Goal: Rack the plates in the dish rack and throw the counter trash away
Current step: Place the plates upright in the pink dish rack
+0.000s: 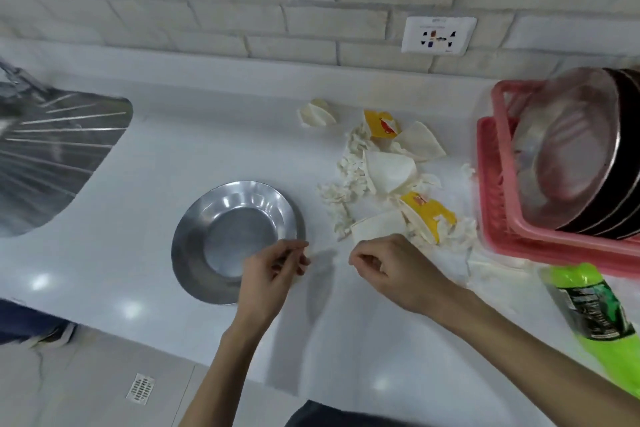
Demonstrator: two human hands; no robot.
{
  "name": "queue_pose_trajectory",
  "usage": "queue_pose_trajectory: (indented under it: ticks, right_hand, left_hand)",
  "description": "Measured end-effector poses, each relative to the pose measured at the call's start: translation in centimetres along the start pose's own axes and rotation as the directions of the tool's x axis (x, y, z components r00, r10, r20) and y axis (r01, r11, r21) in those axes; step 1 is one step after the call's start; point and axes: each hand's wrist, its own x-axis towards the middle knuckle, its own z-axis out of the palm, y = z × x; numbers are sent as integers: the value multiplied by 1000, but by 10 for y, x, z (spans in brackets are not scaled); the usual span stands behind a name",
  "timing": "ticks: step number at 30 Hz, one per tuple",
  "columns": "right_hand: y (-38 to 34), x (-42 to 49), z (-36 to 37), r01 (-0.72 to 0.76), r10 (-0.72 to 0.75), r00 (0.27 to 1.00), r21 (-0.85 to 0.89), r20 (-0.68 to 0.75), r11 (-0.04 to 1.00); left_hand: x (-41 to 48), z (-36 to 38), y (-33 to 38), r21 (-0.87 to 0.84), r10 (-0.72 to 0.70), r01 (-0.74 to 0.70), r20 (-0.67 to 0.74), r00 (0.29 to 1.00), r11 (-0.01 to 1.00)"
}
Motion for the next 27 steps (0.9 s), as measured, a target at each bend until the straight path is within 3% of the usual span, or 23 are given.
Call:
queue_pose_trajectory:
  ticks: [4, 9, 13, 15, 20, 27]
  right_hand:
    - [-7, 10, 43, -107, 89, 991, 205, 95, 973]
    - [-13, 31, 78, -303, 282, 953, 408, 111, 861]
    - [-23, 48, 91, -387, 373, 919, 462, 125, 798]
    - [-26, 57, 95, -402, 395, 911, 458, 116, 793]
    - [-33, 77, 100, -425, 433, 895, 496, 107, 757]
    - [-32, 88, 104, -474, 478, 869, 485, 126, 735]
  left_hand:
    - [-5, -36, -25, 30, -31, 34, -99, 995, 999]
    - [10, -79, -53, 91, -55, 84, -283, 957, 992]
    - [37, -112, -78, 336, 57, 57, -322, 945, 940]
    - [50, -124, -91, 397, 21, 113, -318, 948, 911]
    - [71, -137, -97, 223, -220, 304, -337, 916, 926]
    - [82, -151, -96, 195, -272, 351, -343, 899, 916]
